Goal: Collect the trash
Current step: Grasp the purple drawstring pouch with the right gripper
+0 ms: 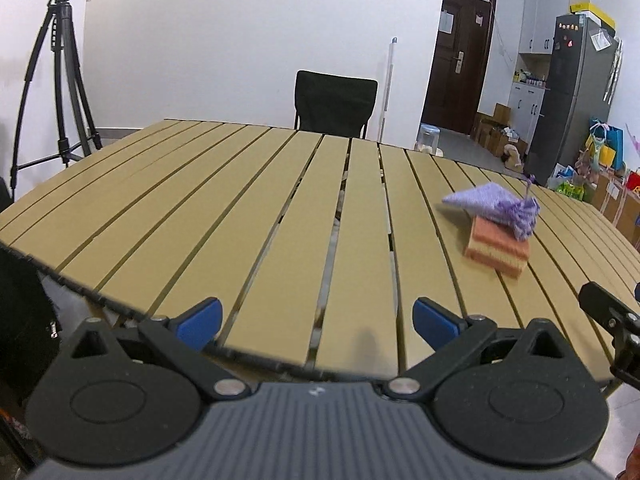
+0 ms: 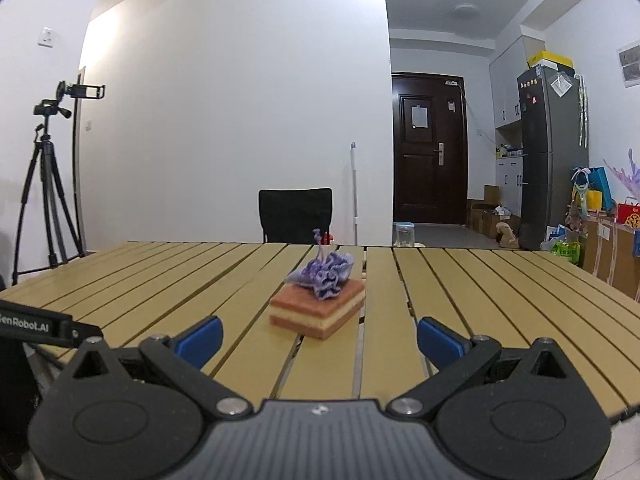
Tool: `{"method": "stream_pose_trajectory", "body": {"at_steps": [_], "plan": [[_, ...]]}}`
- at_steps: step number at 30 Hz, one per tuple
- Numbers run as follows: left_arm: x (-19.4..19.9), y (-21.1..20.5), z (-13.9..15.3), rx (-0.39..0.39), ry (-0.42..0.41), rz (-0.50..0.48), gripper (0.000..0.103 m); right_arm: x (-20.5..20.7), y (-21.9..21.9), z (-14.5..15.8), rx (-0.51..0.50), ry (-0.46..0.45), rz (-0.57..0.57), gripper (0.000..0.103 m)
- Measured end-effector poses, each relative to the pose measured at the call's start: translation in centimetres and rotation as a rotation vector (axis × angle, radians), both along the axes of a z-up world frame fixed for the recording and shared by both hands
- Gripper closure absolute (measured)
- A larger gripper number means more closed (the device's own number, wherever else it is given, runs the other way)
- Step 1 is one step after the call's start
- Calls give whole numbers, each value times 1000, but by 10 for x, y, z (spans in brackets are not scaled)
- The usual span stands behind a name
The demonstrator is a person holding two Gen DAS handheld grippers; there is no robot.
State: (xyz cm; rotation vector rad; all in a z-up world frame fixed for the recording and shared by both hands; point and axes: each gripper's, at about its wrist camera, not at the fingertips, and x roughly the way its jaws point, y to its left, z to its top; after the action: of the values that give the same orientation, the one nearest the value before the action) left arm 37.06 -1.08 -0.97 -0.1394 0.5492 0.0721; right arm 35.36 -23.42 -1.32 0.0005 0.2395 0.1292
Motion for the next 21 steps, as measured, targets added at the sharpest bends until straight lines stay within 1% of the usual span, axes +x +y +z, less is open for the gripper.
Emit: {"method": "stream_pose_trajectory", "body": {"at_steps": [6,10,14,18,20,21], "plan": [[35,-3,9,18,-16,-12,0,47,7,13,-39,18,-12,0],[61,1,16,24,-14,6,0,85,20,22,-89,54,-17,0],[87,6,20,17,-6,8,0,118,35,22,-126,105,-32,0],[105,11,20,19,0,4,0,148,49,20,-153,133,-46,2],[110,12,18,23,12,1,0,167,55,19,-165,168,-61,6],[113,13,17,22,16,0,0,175,57,18,-166,182,-69,12]]}}
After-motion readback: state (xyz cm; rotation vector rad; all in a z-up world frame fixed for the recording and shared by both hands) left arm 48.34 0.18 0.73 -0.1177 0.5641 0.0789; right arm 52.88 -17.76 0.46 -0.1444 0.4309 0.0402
